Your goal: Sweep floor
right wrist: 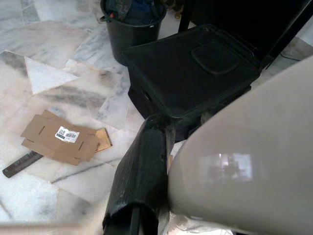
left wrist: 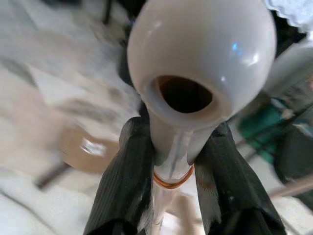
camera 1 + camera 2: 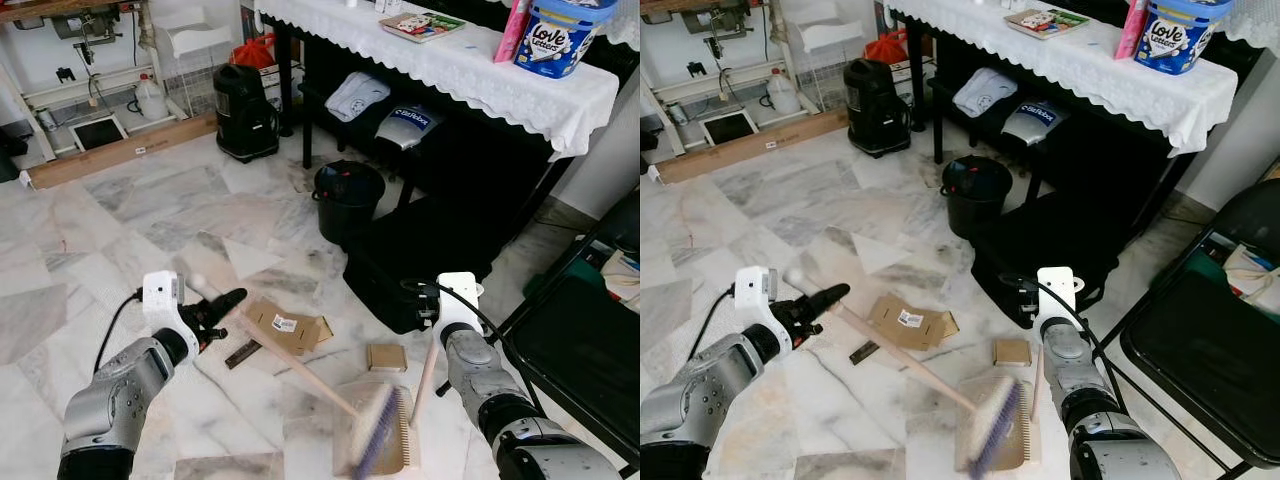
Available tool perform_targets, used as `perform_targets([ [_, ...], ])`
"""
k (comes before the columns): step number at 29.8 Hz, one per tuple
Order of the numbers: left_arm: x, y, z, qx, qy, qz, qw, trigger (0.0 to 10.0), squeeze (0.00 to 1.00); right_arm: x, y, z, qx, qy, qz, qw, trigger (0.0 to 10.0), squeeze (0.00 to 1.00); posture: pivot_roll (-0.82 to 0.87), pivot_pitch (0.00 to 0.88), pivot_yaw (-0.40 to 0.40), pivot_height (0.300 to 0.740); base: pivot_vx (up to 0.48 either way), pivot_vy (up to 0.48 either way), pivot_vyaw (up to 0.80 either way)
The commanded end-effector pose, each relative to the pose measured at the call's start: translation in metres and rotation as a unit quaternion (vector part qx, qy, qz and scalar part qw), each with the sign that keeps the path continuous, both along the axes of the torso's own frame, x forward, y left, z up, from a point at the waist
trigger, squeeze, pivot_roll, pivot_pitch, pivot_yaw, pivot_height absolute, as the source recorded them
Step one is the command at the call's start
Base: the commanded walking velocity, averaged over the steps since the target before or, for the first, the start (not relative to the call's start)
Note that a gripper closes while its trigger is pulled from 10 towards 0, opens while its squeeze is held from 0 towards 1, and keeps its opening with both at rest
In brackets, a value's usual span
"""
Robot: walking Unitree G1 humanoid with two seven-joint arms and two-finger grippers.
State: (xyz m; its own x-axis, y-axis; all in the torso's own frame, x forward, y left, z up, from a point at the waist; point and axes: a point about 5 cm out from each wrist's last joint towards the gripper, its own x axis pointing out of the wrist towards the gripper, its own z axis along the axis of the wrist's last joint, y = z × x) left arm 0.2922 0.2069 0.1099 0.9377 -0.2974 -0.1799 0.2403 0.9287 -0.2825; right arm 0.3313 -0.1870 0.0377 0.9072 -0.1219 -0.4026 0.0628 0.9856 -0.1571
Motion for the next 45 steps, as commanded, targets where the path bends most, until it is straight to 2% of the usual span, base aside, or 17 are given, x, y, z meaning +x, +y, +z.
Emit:
perform_targets([
  [1, 0.000, 0.003, 0.017, 0.015, -0.061, 0.013, 0.998, 10.0, 0.00, -0.002, -0.002, -0.004, -0.005, 0.017, -0.001, 1.000, 10.0, 0.00, 0.10, 0.005, -0.037, 0.740, 0.000, 0.000, 0.00],
  [7, 0.001, 0.004, 0.023, 0.007, -0.084, 0.031, 0.996, 10.0, 0.00, 0.003, -0.002, 0.002, 0.003, 0.003, -0.005, 1.000, 10.0, 0.00, 0.11, 0.000, -0.038, 0.740, 0.000, 0.000, 0.00],
  [8, 0.004, 0.008, 0.035, -0.010, -0.111, 0.049, 0.993, 10.0, 0.00, 0.008, -0.002, 0.010, 0.011, -0.013, -0.007, 1.000, 10.0, 0.00, 0.12, 0.000, -0.034, 0.740, 0.000, 0.000, 0.00],
  [13, 0.014, 0.012, 0.047, -0.012, -0.146, 0.066, 0.987, 10.0, 0.00, 0.014, -0.001, 0.019, 0.024, -0.036, -0.011, 0.999, 10.0, 0.00, 0.12, 0.000, -0.024, 0.740, 0.000, 0.000, 0.00],
  [17, 0.021, 0.022, 0.059, -0.003, -0.184, 0.121, 0.975, 10.0, 0.00, 0.021, 0.000, 0.033, 0.046, -0.073, -0.018, 0.996, 10.0, 0.00, 0.12, 0.000, -0.022, 0.740, 0.000, 0.000, 0.00],
  [19, 0.025, 0.029, 0.063, 0.023, -0.205, 0.166, 0.964, 10.0, 0.00, 0.028, 0.003, 0.045, 0.066, -0.106, -0.020, 0.992, 10.0, 0.00, 0.12, 0.000, -0.023, 0.740, 0.000, 0.000, 0.00],
  [21, 0.027, 0.033, 0.062, 0.046, -0.208, 0.197, 0.957, 10.0, 0.00, 0.032, 0.006, 0.053, 0.075, -0.130, -0.020, 0.988, 10.0, 0.00, 0.12, 0.000, -0.026, 0.740, 0.000, 0.000, 0.00],
  [25, 0.029, 0.035, 0.057, 0.076, -0.207, 0.209, 0.953, 10.0, 0.00, 0.035, 0.007, 0.061, 0.102, -0.157, -0.029, 0.982, 10.0, 0.00, 0.12, 0.000, -0.027, 0.740, 0.000, 0.000, 0.00],
  [28, 0.030, 0.036, 0.052, 0.080, -0.204, 0.218, 0.951, 10.0, 0.00, 0.036, 0.007, 0.066, 0.110, -0.176, -0.037, 0.977, 10.0, 0.00, 0.12, 0.000, -0.028, 0.740, 0.000, 0.000, 0.00],
  [29, 0.031, 0.034, 0.050, 0.099, -0.206, 0.218, 0.949, 10.0, 0.00, 0.037, 0.007, 0.071, 0.126, -0.193, -0.042, 0.972, 10.0, 0.00, 0.12, 0.000, -0.029, 0.740, 0.000, 0.000, 0.00],
  [30, 0.032, 0.033, 0.049, 0.102, -0.206, 0.217, 0.949, 10.0, 0.00, 0.038, 0.008, 0.073, 0.134, -0.200, -0.042, 0.970, 10.0, 0.00, 0.12, 0.000, -0.030, 0.740, 0.000, 0.000, 0.00],
  [36, 0.040, 0.024, 0.043, 0.127, -0.215, 0.223, 0.942, 10.0, 0.00, 0.039, 0.016, 0.084, 0.141, -0.241, -0.032, 0.960, 10.0, 0.00, 0.09, 0.000, -0.018, 0.740, 0.000, 0.000, 0.00],
  [41, 0.042, 0.018, 0.039, 0.126, -0.210, 0.214, 0.946, 10.0, 0.00, 0.035, 0.015, 0.084, 0.133, -0.256, -0.037, 0.957, 10.0, 0.00, 0.06, 0.000, 0.001, 0.740, 0.000, 0.000, 0.49],
  [42, 0.044, 0.014, 0.034, 0.130, -0.208, 0.207, 0.947, 10.0, 0.00, 0.030, 0.011, 0.083, 0.128, -0.269, -0.042, 0.954, 10.0, 0.00, 0.02, 0.000, 0.020, 0.740, 0.000, 0.000, 0.71],
  [45, 0.045, 0.011, 0.032, 0.131, -0.206, 0.203, 0.948, 10.0, 0.00, 0.027, 0.008, 0.082, 0.128, -0.275, -0.050, 0.951, 10.0, 0.00, 0.00, 0.000, 0.026, 0.740, 0.000, 0.000, 0.71],
])
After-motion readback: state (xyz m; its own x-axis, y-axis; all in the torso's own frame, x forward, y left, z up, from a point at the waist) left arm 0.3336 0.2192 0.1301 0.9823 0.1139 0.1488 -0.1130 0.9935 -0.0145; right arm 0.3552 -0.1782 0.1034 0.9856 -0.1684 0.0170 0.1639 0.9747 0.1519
